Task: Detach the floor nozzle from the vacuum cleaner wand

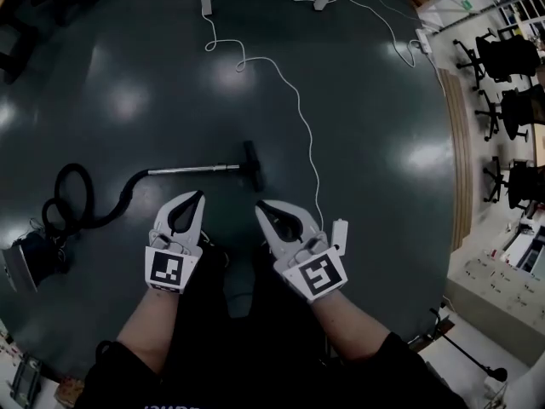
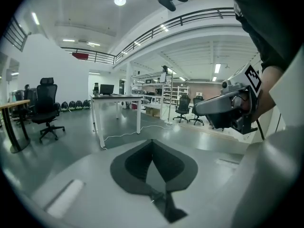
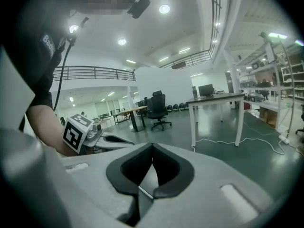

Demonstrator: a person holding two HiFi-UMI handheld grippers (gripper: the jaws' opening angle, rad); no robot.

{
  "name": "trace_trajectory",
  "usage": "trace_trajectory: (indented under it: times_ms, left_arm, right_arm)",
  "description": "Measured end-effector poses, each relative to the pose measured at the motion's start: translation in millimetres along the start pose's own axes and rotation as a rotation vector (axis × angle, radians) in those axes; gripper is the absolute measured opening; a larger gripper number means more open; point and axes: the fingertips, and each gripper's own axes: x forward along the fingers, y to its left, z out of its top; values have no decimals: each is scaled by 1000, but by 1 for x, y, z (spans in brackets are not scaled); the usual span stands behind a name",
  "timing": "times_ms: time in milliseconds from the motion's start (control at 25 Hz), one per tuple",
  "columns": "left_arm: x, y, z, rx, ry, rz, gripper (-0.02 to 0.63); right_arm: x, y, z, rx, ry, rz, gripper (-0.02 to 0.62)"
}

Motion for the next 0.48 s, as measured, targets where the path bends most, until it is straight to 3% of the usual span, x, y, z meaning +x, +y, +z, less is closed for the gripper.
trace_trajectory:
  times_ms: [200, 400, 480]
  left_arm:
    - [34, 8, -40, 105, -28, -23, 2]
    - [69, 24, -104, 85, -26, 7, 2]
    - [83, 27, -131, 124, -12, -4, 2]
  right_arm:
    - [28, -25, -56, -10, 4, 0, 2]
    - [62, -52, -130, -33, 42, 25, 2]
    - [76, -64, -159, -44, 50, 29, 2]
